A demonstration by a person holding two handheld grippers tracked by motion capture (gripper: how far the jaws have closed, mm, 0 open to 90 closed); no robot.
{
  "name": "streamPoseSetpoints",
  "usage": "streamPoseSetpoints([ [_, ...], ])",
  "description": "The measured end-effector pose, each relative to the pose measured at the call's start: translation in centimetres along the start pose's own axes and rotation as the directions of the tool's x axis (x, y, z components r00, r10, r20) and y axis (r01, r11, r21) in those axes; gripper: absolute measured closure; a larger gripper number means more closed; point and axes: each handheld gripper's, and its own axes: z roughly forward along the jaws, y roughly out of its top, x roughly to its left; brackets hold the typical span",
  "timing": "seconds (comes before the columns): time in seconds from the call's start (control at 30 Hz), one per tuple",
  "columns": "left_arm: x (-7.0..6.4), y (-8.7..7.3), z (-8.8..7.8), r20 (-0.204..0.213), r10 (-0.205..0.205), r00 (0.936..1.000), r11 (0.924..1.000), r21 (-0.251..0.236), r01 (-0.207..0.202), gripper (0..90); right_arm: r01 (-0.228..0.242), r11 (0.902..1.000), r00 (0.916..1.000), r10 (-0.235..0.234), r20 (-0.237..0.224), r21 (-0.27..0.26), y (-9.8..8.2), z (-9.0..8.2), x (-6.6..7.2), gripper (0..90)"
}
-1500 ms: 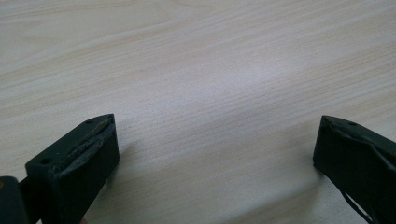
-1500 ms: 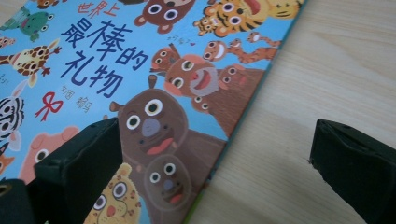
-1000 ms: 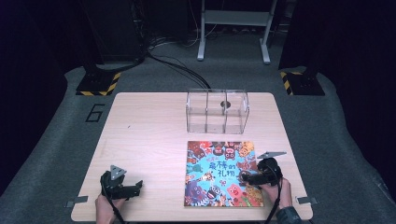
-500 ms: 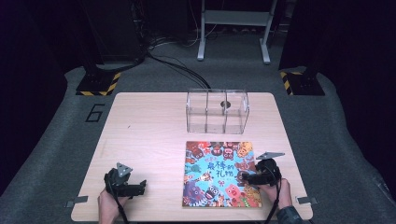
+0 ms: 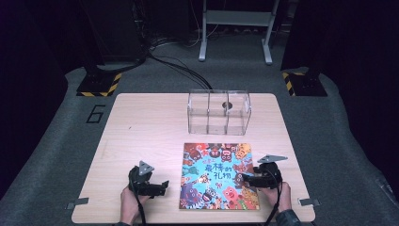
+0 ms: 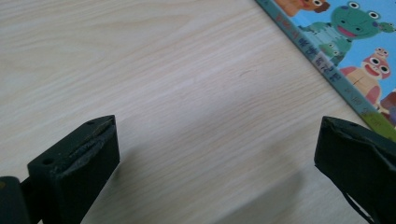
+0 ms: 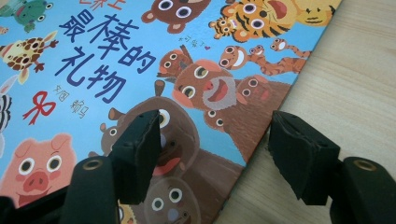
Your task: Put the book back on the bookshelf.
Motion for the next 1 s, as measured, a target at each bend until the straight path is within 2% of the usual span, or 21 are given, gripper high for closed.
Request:
streamPoseSetpoints([
  [0.03, -0.3, 0.2, 0.2, 0.011, 0.007, 0.9999, 1.0, -0.005, -0.007, 0.0, 0.0, 1.0, 1.0, 0.0, 0.0, 0.0, 0.0, 0.0, 0.0, 35.4],
  [0.07, -0.5, 0.3, 0.4, 0.026, -0.005, 0.9996, 1.0, -0.007, 0.005, 0.0, 0.004, 1.0, 0.9999, -0.004, -0.011, 0.006, 0.1, 0.0, 0.0, 36.0],
  [0.1, -0.7, 0.4, 0.7, 0.016, 0.008, 0.9998, 1.0, -0.003, -0.008, 0.0, 0.004, 1.0, 0.9999, -0.004, -0.011, 0.006, 0.1, 0.0, 0.0, 36.0],
  [0.13, -0.9, 0.5, 0.9, 0.019, 0.012, 0.9997, 0.9999, 0.001, -0.012, 0.0, 0.025, 0.9997, 0.9996, -0.025, -0.017, 0.005, 0.1, 0.1, -0.1, 36.3],
  [0.17, -1.1, 0.6, 1.0, 0.03, 0.013, 0.9994, 0.9999, 0.007, -0.014, 0.0, 0.007, 0.9999, 0.9997, -0.007, -0.022, 0.012, 0.1, 0.1, 0.1, 36.3],
  [0.2, -1.3, 0.6, 1.2, 0.012, 0.018, 0.9998, 0.9998, -0.003, -0.018, 0.0, 0.018, 0.9998, 0.9995, -0.018, -0.024, 0.008, 0.2, 0.1, 0.1, 36.3],
  [0.27, -1.6, 0.6, 1.4, 0.01, 0.025, 0.9997, 0.9997, -0.004, -0.024, 0.0, 0.044, 0.999, 0.9982, -0.044, -0.04, 0.0, 0.1, 0.2, 0.0, 36.4],
  [0.37, -1.8, 0.7, 1.5, 0.006, 0.037, 0.9993, 0.9993, -0.006, -0.037, 0.0, 0.042, 0.9991, 0.9983, -0.042, -0.041, 0.004, 0.2, 0.3, 0.2, 36.3],
  [0.4, -2.1, 0.6, 1.8, -0.001, 0.013, 0.9999, 0.9994, -0.031, -0.013, 0.0, 0.038, 0.9993, 0.9984, -0.038, -0.041, 0.006, 0.2, 0.3, 0.2, 36.3],
  [0.47, -2.2, 0.6, 1.7, -0.006, 0.05, 0.9987, 0.9986, -0.012, -0.051, 0.0, 0.048, 0.9988, 0.9983, -0.047, -0.034, 0.01, 0.4, 0.4, 0.3, 36.4],
  [0.5, -2.3, 0.7, 1.9, -0.012, 0.054, 0.9985, 0.9982, -0.026, -0.054, 0.0, 0.046, 0.9989, 0.9984, -0.045, -0.033, 0.013, 0.4, 0.4, 0.3, 36.5],
  [0.53, -2.6, 0.7, 1.9, -0.009, 0.027, 0.9996, 0.9993, -0.023, -0.028, 0.0, 0.047, 0.9987, 0.9984, -0.046, -0.032, 0.021, 0.5, 0.4, 0.4, 36.5],
  [0.57, -2.5, 0.7, 1.9, -0.013, 0.034, 0.9993, 0.999, -0.028, -0.034, 0.0, 0.031, 0.9991, 0.9992, -0.03, -0.025, 0.03, 0.6, 0.4, 0.6, 36.7],
  [0.6, -2.5, 0.7, 2.0, -0.014, 0.02, 0.9997, 0.9991, -0.037, -0.021, 0.0, 0.026, 0.9994, 0.9995, -0.025, -0.02, 0.025, 0.6, 0.5, 0.6, 36.9],
  [0.63, -2.5, 0.7, 2.0, -0.013, 0.022, 0.9997, 0.9991, -0.037, -0.022, 0.1, 0.039, 0.9989, 0.999, -0.039, -0.023, 0.026, 0.7, 0.5, 0.5, 37.1],
  [0.73, -2.5, 0.7, 2.0, -0.009, 0.021, 0.9997, 0.9991, -0.037, -0.022, 0.2, 0.038, 0.9987, 0.9991, -0.038, -0.021, 0.034, 0.8, 0.5, 0.5, 37.2],
  [0.77, -2.2, 0.7, 1.8, -0.01, 0.059, 0.9982, 0.9981, -0.017, -0.059, 0.3, 0.031, 0.9986, 0.9992, -0.03, -0.025, 0.041, 0.9, 0.5, 0.6, 37.3],
  [0.8, -2.4, 0.6, 1.9, -0.009, 0.025, 0.9996, 0.9991, -0.035, -0.026, 0.3, 0.031, 0.9987, 0.9992, -0.03, -0.027, 0.039, 0.9, 0.6, 0.6, 37.6],
  [0.93, -2.3, 0.3, 1.6, -0.023, 0.018, 0.9996, 0.9989, -0.044, -0.019, 1.1, 0.051, 0.9976, 0.9977, -0.049, -0.046, 0.046, 1.1, 0.7, 0.4, 38.9],
  [0.97, -2.2, 0.3, 1.5, -0.022, 0.026, 0.9994, 0.9991, -0.031, -0.027, 1.3, 0.038, 0.9979, 0.998, -0.035, -0.052, 0.053, 1.2, 0.7, 0.6, 39.1],
  [1.0, -2.3, 0.2, 1.5, -0.025, 0.017, 0.9995, 0.999, -0.042, -0.018, 1.5, 0.054, 0.9968, 0.9973, -0.051, -0.052, 0.059, 1.3, 0.8, 0.5, 39.4],
])
